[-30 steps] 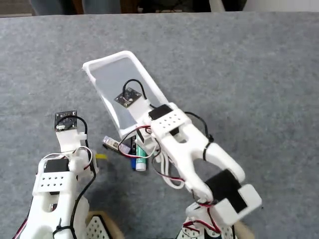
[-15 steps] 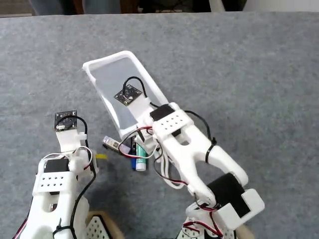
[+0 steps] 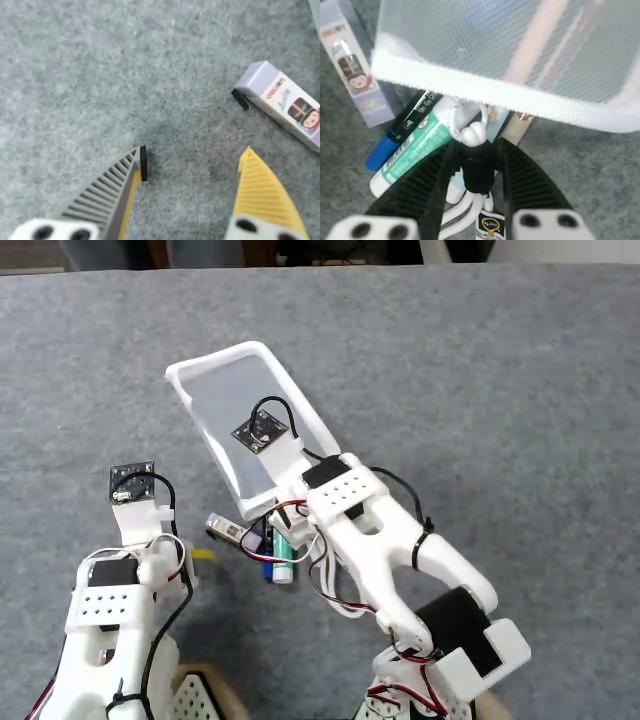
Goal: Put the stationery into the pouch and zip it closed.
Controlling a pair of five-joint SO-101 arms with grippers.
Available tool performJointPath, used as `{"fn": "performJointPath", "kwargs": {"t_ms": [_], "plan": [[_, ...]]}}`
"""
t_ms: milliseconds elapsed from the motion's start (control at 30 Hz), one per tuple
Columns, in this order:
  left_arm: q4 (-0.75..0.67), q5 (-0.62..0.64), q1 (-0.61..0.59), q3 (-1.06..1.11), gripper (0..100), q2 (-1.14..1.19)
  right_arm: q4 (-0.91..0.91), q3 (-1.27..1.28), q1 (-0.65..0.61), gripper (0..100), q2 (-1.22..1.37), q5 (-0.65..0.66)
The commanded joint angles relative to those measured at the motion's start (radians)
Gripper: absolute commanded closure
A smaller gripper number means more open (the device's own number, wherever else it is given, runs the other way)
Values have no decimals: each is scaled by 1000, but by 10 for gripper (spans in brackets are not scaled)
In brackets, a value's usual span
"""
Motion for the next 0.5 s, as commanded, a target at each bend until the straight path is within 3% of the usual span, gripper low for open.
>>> {"fn": "performJointPath", "kwargs": {"t_ms": [0,100,200,467], "plan": [[-18,-11,4,-5,693,3,-15,1,-3,878,-39,-43],[-18,-12,4,-5,693,3,-12,1,-3,899,-39,-123],[-18,-12,4,-5,693,3,-12,1,-2,988,-42,-163],[-18,-14,4,-5,693,3,-11,-4,-3,986,-50,-166]]}}
